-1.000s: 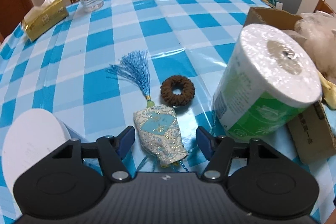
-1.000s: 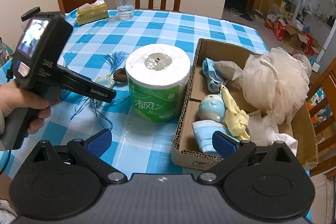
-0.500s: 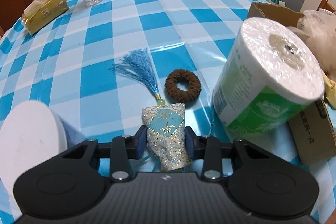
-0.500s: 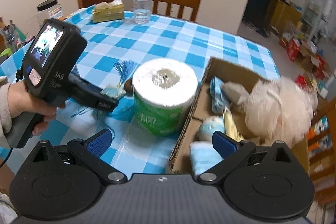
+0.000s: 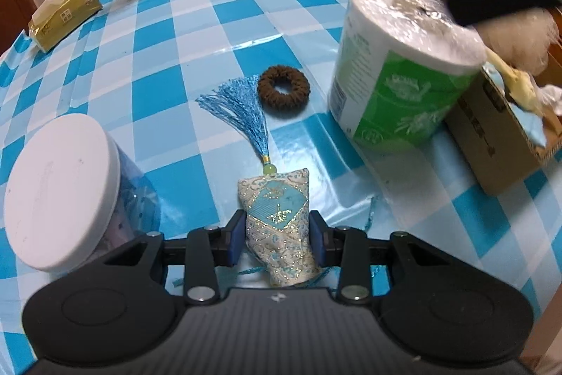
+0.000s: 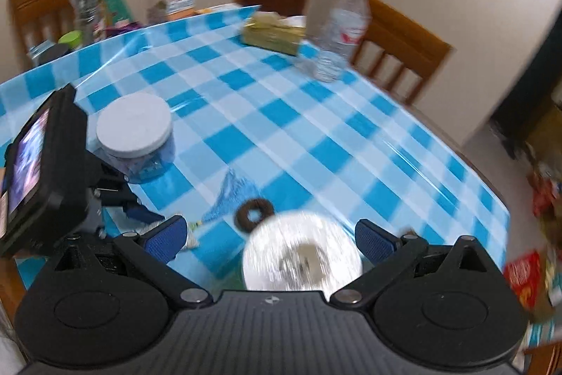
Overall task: Organize soft objects
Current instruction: 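Grasp the blue embroidered sachet with the left tool while the right tool grasps the brown ring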
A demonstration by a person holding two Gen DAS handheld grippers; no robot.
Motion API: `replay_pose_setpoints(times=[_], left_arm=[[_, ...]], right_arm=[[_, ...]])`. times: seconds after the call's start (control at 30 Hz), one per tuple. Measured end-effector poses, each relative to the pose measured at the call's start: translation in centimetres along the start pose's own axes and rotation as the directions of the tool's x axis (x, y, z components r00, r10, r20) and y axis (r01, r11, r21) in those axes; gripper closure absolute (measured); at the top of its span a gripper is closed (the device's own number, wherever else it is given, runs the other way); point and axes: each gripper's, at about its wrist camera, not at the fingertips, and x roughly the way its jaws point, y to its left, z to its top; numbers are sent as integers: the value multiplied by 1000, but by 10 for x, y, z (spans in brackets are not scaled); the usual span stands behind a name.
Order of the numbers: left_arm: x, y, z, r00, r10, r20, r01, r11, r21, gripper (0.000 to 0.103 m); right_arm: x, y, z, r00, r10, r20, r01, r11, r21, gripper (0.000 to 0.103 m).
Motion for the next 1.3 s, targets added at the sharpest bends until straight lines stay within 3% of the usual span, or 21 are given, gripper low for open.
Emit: replay_pose_setpoints(times=[0.2,0.37,0.5,0.73,0.9,1.0,1.13,1.3], left_arm=[[-4,4,-5,1000,8,-20,-7,999,32,67],[-6,6,-6,999,11,-31,-10,999,37,67],[-6,8,-7,1000,9,-30,-8,1000,22,67],[-7,10,-8,1000,1,-26,-1,1000,-3,67],[-5,10,-8,1000,2,-27,-2,1000,0,67],[-4,11,-7,1000,-1,-28,1,1000,-6,67],[-2,11,-7,1000,4,-28,-4,1000,-4,67],[-2,10,-6,999,3,-33,-3,1000,1,67]], right_arm=[[58,-9,39,982,125,-140,-135,989,-64,1],[112,-17,58,923,209,-324,-236,971,-45,16],[142,-17,63,888,229,-398,-254,967,-12,19],[186,-13,60,825,216,-523,-239,971,24,34],[201,-15,53,796,228,-560,-237,970,58,40],[202,-17,54,796,234,-559,-236,969,71,41],[201,-19,55,804,211,-556,-215,975,60,56],[198,-24,54,815,226,-534,-212,973,89,61]])
